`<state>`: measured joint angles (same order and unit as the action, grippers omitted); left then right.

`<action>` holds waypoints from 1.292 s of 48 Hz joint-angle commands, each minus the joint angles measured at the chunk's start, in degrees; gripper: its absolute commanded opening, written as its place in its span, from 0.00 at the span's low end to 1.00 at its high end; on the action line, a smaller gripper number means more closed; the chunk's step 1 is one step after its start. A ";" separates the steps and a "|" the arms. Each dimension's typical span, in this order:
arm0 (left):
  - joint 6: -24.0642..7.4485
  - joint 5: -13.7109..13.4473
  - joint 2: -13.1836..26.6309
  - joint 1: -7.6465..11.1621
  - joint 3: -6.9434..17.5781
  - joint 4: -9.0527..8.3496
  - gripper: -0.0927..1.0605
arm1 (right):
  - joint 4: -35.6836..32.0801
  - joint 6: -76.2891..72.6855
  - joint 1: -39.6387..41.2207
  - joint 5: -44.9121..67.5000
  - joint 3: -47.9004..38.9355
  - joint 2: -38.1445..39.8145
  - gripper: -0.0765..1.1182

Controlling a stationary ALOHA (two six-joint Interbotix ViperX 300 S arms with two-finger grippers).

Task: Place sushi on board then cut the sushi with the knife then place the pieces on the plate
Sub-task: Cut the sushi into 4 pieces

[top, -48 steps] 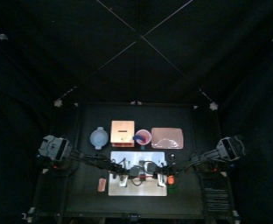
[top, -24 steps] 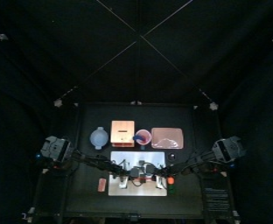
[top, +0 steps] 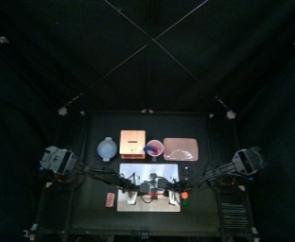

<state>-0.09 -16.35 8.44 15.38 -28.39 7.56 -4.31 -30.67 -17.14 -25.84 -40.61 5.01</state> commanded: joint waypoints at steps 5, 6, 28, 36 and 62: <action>-0.18 -1.14 -5.63 1.14 0.35 -3.16 0.47 | -3.08 -0.44 0.97 -5.80 0.97 7.82 0.39; -0.18 -1.14 -5.89 1.05 0.44 -3.43 0.47 | -3.08 -0.44 1.05 -6.06 0.97 8.44 0.39; -0.26 -1.23 -9.93 -0.44 -0.09 -5.27 0.70 | 1.58 -0.53 1.58 -8.88 -4.39 20.92 0.39; 0.00 0.18 -13.01 -1.14 -1.58 -8.96 0.71 | 5.19 -0.53 1.58 -12.83 -7.73 26.10 0.39; -0.09 34.45 -18.98 -10.63 -16.26 -11.25 0.71 | 8.44 -0.44 10.28 -22.41 -18.28 34.89 0.40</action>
<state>-0.09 14.50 -9.32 5.54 -44.56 -4.13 4.22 -31.20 -8.09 -48.08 -58.54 39.29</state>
